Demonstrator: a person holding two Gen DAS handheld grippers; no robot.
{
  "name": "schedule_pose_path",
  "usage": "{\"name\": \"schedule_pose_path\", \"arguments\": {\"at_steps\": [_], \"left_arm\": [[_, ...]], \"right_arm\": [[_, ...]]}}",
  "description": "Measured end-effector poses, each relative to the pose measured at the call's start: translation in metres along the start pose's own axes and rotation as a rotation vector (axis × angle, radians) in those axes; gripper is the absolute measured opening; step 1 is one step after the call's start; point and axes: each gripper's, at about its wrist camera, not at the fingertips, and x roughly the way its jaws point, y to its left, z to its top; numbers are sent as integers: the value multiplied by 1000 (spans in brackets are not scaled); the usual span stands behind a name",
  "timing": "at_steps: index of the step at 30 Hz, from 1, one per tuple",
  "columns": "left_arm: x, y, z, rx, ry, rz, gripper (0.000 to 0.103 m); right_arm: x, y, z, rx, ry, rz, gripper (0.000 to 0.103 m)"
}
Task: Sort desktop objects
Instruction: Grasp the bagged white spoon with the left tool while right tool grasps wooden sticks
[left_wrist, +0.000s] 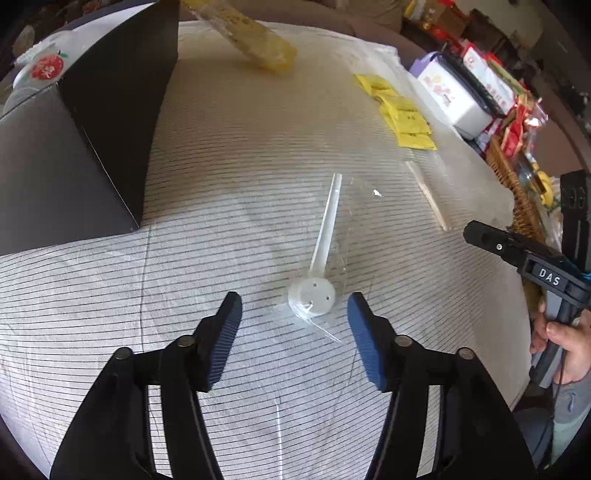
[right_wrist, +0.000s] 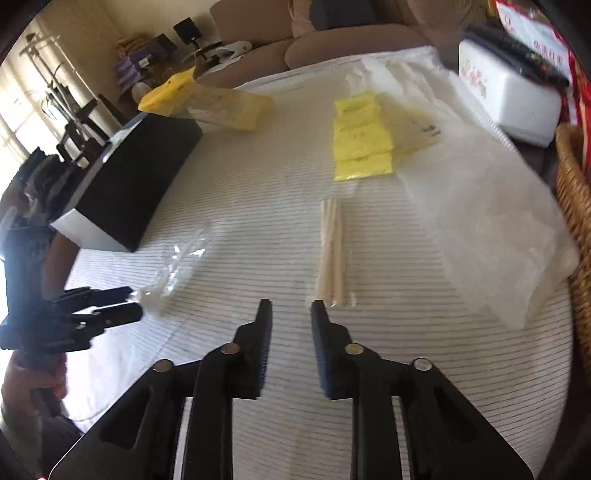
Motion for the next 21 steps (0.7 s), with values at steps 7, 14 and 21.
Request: {"name": "schedule_pose_path", "arguments": {"at_steps": [7,14,21], "left_arm": [[27,-24,6,116,-8,139,74],[32,-41,-1,191,-26,183,38],[12,-13,8,15,-39,-46,26]], "right_arm": [[42,-4,31,-93,11,-159,54],[64,17,29,-237,67,-194,25],[52,8,26,-47,43,45,11]]}}
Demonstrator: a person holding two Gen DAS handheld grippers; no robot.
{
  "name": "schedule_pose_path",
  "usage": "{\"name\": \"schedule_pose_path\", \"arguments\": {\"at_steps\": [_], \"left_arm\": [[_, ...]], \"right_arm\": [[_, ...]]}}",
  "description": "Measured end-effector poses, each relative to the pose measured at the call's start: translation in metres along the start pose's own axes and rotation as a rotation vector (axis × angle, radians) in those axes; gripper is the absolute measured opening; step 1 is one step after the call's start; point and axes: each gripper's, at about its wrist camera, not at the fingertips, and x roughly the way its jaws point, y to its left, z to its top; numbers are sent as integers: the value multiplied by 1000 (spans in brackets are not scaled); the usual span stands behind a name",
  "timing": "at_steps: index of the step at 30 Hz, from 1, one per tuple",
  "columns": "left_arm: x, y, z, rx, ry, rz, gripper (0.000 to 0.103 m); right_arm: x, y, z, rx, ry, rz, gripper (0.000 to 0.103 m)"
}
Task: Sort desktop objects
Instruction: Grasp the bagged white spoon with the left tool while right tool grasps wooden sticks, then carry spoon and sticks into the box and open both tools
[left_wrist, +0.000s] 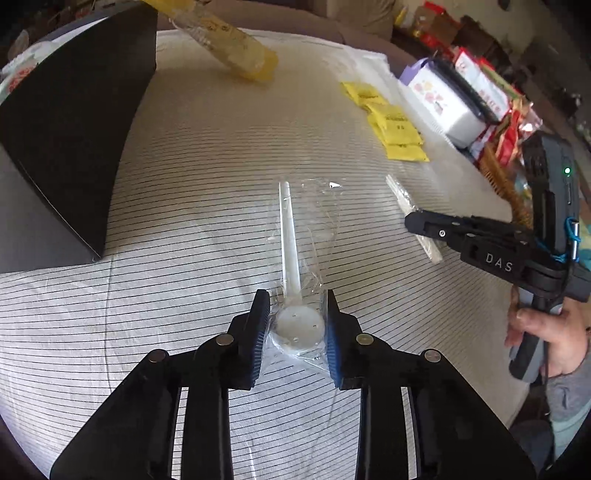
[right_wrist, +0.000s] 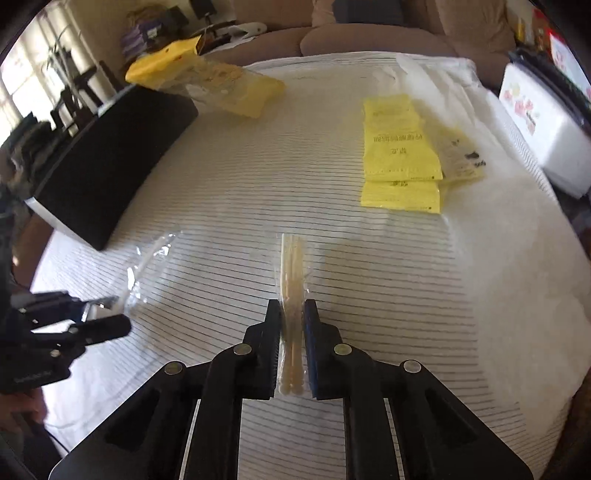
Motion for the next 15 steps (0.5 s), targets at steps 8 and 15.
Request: {"name": "schedule_pose_path", "arguments": {"at_steps": [8,15], "left_arm": [[-69,11,18,-32,-154,-92,26],[-150,80,25,-172,-289,-155,26]], "right_arm": [[-52,41,11,77,-97,250,11],[-83,109,42,66,-127,444,11]]}}
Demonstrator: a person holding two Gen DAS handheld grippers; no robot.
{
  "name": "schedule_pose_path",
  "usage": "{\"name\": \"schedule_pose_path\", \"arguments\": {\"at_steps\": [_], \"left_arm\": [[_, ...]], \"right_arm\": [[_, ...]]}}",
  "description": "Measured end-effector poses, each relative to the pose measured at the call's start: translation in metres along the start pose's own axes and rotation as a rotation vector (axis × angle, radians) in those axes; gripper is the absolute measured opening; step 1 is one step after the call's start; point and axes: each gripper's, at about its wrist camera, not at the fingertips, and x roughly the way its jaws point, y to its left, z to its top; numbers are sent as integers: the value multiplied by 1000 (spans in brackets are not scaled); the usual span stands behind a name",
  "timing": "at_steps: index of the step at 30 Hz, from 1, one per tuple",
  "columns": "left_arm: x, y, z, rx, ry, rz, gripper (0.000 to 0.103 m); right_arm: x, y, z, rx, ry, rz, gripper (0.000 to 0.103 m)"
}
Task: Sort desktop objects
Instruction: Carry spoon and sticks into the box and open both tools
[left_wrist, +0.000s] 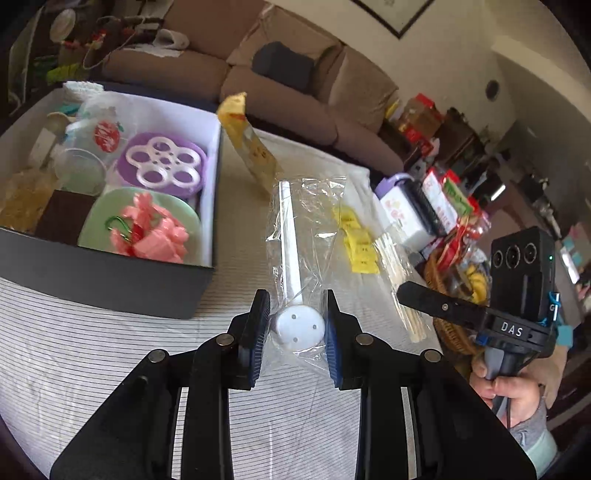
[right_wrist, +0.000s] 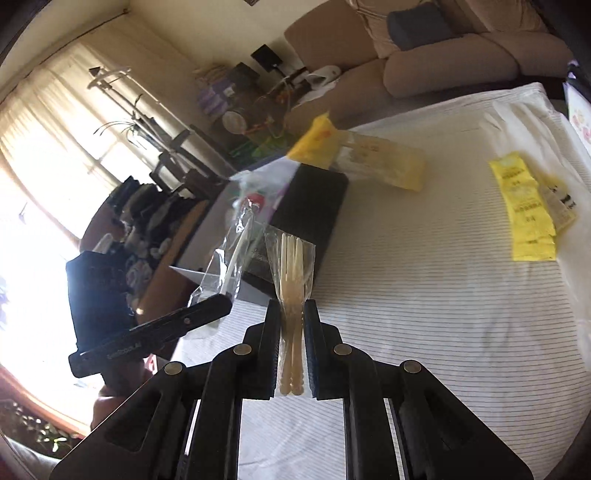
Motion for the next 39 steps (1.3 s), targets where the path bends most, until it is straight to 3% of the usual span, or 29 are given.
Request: {"name": "schedule_pose_path", "arguments": {"at_steps": [5,11,19,24,35,37,39], "left_arm": [[-52,64,41,-4,-28,151,26],[-81,149,100,-10,-7,324,26],[-25,214,164,24,70,433,26],[14,238,187,48,90,488,26],[44,255,199,86,97,524,29],[41,254,200,86,97,535,31],[36,252,200,65,90,505,39]], "right_arm": [[39,56,30,-34,4,70,11],[139,114,77,1,37,137,11],[291,148,144,140,72,104,11],[352,142,174,200,62,37,11],[398,134,180,119,111,-172,16],[397,134,178,111,112,-202,32],[396,136,178,103,115,-190,37]]}}
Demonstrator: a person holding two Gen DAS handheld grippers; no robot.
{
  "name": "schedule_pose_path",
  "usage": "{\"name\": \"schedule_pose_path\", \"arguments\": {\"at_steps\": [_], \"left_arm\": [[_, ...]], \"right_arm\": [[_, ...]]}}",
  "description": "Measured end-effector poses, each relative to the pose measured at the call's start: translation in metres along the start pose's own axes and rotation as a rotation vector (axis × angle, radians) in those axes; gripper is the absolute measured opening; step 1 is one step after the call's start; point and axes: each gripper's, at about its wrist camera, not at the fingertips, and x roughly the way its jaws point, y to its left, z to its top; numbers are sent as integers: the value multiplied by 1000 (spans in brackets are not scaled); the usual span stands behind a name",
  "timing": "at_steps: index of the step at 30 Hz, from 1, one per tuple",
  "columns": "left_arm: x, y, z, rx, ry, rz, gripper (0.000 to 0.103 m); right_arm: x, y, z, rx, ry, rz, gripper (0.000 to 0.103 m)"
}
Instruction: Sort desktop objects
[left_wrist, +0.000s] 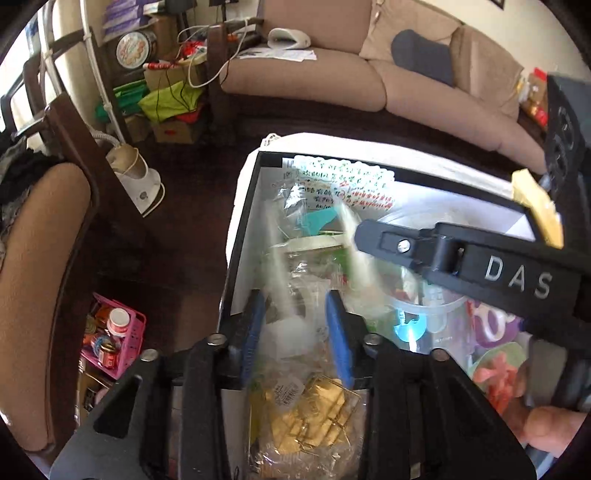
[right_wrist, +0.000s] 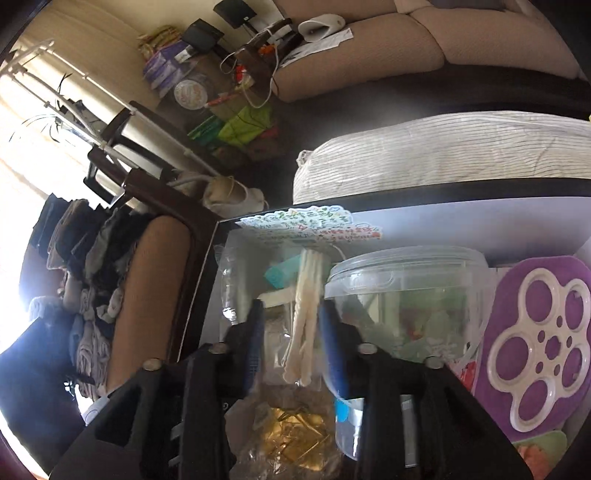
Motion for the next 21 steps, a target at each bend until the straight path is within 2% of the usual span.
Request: {"name": "schedule_pose_path", "arguments": {"at_steps": [2,4,9,11,13,19,21], "left_arm": [[-8,1,0,0,-17,-4,40],[-18,2,-2,5,-39,12,49],[-37,9,-6,-7,-56,-4,51],[-45,11,-11,-20,-59,-18,56],[-54,11,-17,-35,-57,-31,61],[-77,-6,-47,-48,-39,-32,63],[-85,-12,-57,-51,-31,-37,68]], "right_arm": [[-4,2,0,-36,-14,-5,37],[-10,7,0,-86,-30,-33,37],[-29,10,-1,-132,-34,-30,38],[-40,12,-5,-175,-38,-47,44],[-52,12,-11,-217,-34,-65,58],[-75,4,-34,-244,9,-104,58],[-86,2,-45,-252,6,-120,62]]}}
